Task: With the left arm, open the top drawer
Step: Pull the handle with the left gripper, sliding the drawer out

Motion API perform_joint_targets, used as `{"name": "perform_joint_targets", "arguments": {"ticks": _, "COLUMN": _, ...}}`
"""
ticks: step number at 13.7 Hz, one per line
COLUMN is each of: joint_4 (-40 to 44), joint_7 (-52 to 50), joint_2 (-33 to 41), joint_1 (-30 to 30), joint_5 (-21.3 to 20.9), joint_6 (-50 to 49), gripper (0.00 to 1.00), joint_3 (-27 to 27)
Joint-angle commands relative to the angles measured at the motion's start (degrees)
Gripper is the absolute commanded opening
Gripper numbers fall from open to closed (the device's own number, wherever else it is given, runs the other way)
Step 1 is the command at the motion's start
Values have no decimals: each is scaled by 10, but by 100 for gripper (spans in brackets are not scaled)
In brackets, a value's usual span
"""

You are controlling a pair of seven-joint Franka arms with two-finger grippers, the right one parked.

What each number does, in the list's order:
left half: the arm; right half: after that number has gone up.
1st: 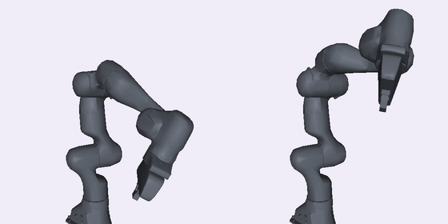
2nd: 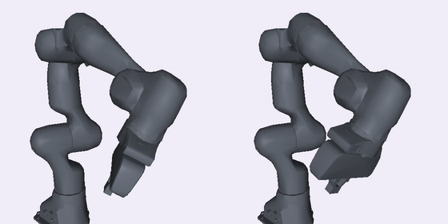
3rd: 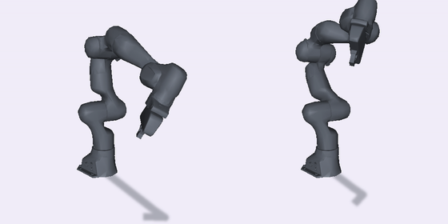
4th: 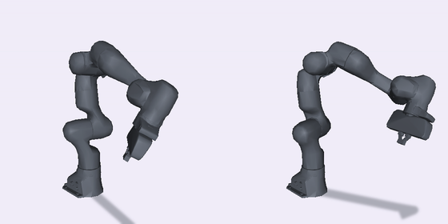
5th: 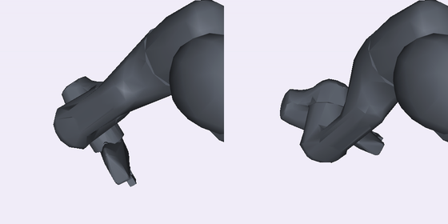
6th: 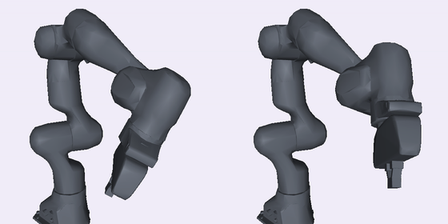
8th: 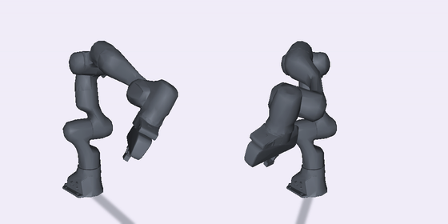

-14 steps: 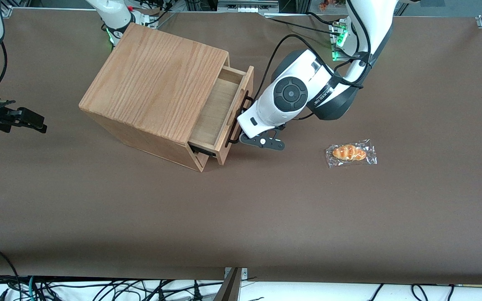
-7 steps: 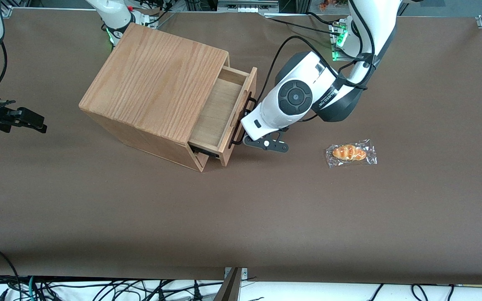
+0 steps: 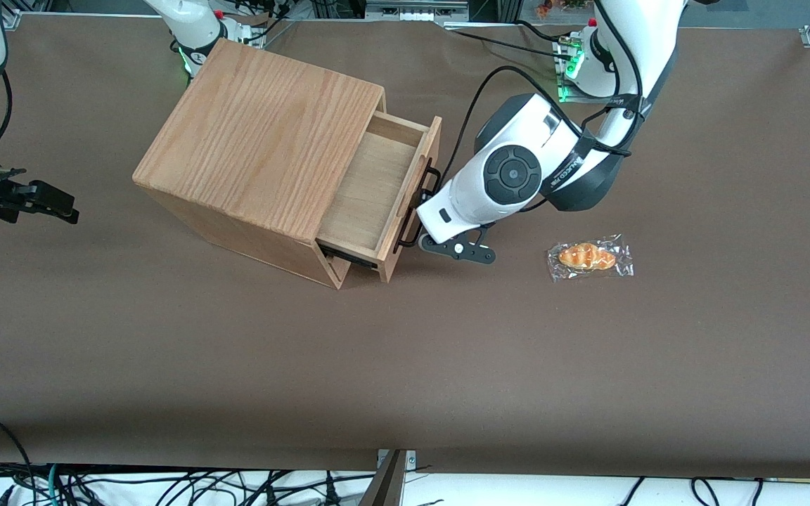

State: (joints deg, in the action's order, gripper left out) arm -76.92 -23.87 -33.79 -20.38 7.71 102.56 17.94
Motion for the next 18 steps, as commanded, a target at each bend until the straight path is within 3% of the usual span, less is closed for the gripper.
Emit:
{"name": "perform_joint_targets", "arguments": {"ticks": 1, "joint_4": -12, "joint_7": 30, "joint_2": 17, "joint_1": 21, "joint_5": 5, "joint_6": -10, "gripper": 100, "joint_3": -5}}
{"name": "perform_joint_targets", "arguments": {"ticks": 18, "joint_4": -16, "joint_7": -35, "joint_2": 5, "joint_1": 4, "joint_5": 6, "joint_6": 12, "gripper": 100, "joint_3": -4}}
